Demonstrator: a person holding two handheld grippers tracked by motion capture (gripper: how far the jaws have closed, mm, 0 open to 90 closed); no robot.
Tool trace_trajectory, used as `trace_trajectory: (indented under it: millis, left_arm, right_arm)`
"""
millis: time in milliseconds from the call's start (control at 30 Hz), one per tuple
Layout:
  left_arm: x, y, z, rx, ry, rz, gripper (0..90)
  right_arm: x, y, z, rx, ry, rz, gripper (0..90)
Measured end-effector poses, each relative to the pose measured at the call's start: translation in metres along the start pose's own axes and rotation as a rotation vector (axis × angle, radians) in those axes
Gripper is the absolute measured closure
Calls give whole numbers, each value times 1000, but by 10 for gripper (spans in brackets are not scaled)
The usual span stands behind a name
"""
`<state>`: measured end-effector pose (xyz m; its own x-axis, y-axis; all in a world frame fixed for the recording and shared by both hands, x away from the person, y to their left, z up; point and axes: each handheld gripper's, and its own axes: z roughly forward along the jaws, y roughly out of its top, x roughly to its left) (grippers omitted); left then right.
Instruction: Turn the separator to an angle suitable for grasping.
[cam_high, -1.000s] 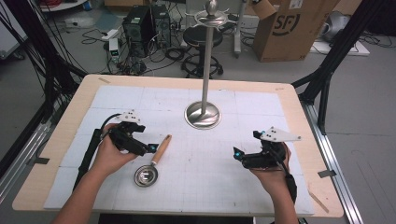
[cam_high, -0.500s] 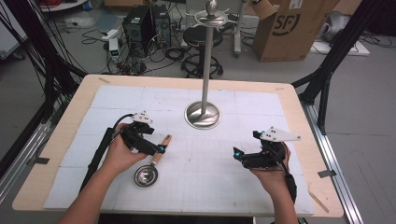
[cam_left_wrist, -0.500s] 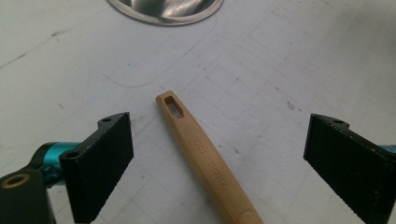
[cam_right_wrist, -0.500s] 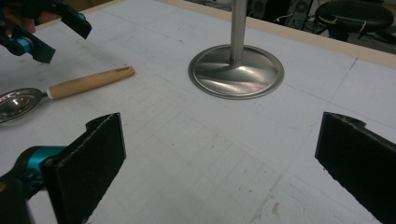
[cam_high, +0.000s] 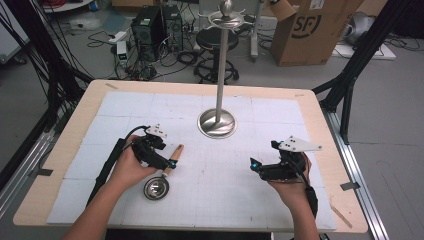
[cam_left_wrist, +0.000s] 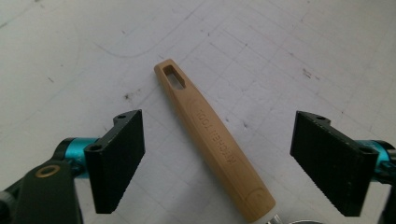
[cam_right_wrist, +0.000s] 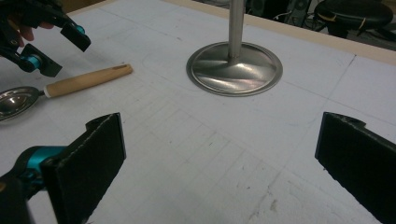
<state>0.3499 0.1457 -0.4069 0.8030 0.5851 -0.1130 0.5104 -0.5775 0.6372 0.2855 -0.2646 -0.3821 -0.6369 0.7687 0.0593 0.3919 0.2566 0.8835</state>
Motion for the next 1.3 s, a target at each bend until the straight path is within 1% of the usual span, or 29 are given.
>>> trace_trajectory:
  millis: [33, 67, 100, 167, 233, 267, 400, 433, 467, 500, 567, 633, 667, 733, 867, 967, 1100, 1133, 1167, 1200, 1300]
  left_arm:
    - [0, 0, 0, 0, 0, 0, 243]
    - [0, 0, 1, 20, 11, 8, 249]
    - [0, 0, 1, 20, 11, 8, 252]
    - [-1, -1, 4, 28, 13, 4, 267]
    - [-2, -1, 6, 36, 7, 0, 285]
    - [-1, -2, 8, 54, 1, -1, 293]
    - [-1, -4, 12, 69, 8, -17, 317]
    - [-1, -4, 12, 69, 8, -17, 327]
    - [-1, -4, 13, 81, 9, -14, 336]
    - [-1, -4, 13, 81, 9, -14, 344]
    - [-1, -4, 14, 84, -9, -12, 385]
    - [-1, -4, 15, 87, -9, -12, 409]
    - [-2, -5, 16, 91, -4, -18, 410]
    - [-2, -5, 16, 99, -3, -15, 428]
    - [-2, -6, 17, 100, -3, -23, 452]
    - [-2, -6, 18, 115, -5, -13, 467]
    - [-5, -7, 19, 118, 1, -12, 484]
    - [-6, -8, 17, 126, 0, -4, 487]
    - [-6, -9, 17, 115, -7, -15, 491]
    - [-6, -9, 17, 115, -7, -15, 500]
    - [-5, -11, 14, 108, -14, -38, 514]
  right_arm:
    - [0, 0, 0, 0, 0, 0, 1]
    - [0, 0, 0, 1, -1, 2, 1]
    - [0, 0, 0, 1, -1, 2, 1]
    - [0, -1, 1, 5, 0, 1, 1]
    - [0, -1, 1, 6, 0, 1, 1]
    - [-1, -1, 1, 7, 0, 0, 1]
    - [-1, -2, 1, 9, -2, 2, 1]
    - [-1, -2, 1, 9, -2, 2, 1]
    - [-1, -2, 2, 9, -3, 3, 1]
    - [-1, -2, 2, 9, -3, 3, 1]
    - [-2, -2, 1, 12, -4, 7, 1]
    - [-2, -3, 2, 12, -3, 6, 1]
    - [-2, -3, 2, 13, -4, 6, 1]
    - [-2, -3, 2, 15, -4, 7, 1]
    - [-2, -3, 2, 15, -4, 6, 1]
    - [-2, -3, 3, 16, -4, 7, 1]
    - [-2, -4, 3, 19, -3, 6, 1]
    - [-2, -4, 3, 19, -5, 7, 1]
    - [-2, -4, 3, 18, -6, 10, 1]
    - [-2, -4, 3, 18, -6, 10, 1]
    - [-2, -4, 3, 20, -5, 7, 1]
